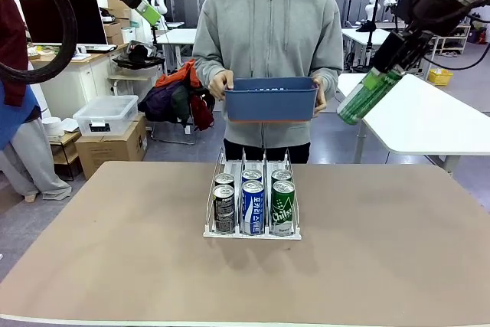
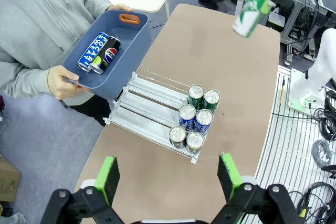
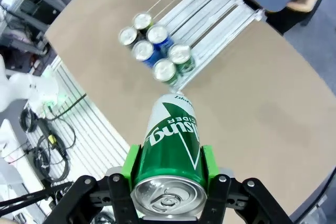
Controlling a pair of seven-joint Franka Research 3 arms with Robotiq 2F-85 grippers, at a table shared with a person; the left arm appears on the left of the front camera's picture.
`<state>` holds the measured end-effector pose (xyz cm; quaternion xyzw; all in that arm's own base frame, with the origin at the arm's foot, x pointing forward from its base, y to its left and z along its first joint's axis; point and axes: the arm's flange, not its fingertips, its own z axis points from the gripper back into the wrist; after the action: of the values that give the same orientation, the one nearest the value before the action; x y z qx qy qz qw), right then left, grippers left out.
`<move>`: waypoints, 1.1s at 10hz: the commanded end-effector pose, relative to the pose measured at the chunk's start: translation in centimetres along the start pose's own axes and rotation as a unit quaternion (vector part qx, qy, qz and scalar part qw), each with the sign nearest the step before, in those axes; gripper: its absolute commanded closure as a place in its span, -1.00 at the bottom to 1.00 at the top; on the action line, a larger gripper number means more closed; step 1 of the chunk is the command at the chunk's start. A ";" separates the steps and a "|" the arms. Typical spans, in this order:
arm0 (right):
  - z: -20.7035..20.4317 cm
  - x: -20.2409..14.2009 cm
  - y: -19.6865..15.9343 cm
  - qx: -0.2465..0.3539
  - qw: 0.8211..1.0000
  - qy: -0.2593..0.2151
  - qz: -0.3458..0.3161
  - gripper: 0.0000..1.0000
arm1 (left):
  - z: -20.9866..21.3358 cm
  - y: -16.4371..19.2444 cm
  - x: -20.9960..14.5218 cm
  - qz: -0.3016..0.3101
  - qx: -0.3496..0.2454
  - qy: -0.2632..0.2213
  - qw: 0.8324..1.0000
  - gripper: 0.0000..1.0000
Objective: Fill the beverage cans into the dispenser.
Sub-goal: Place the picked Sprite in the line of the Automatic Can Dispenser with the same cans.
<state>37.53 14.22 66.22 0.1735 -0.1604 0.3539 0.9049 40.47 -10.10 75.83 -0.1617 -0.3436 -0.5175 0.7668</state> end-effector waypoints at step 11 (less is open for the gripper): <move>-11.1 -3.0 5.5 -0.065 0.985 0.089 0.131 -0.15 | 0.0 -0.2 -0.2 0.006 -0.010 -0.006 1.000 -1.00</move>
<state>34.19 19.86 55.50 0.0739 -0.1190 0.4662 0.8735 40.47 -10.11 75.84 -0.1618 -0.3437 -0.5177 0.7666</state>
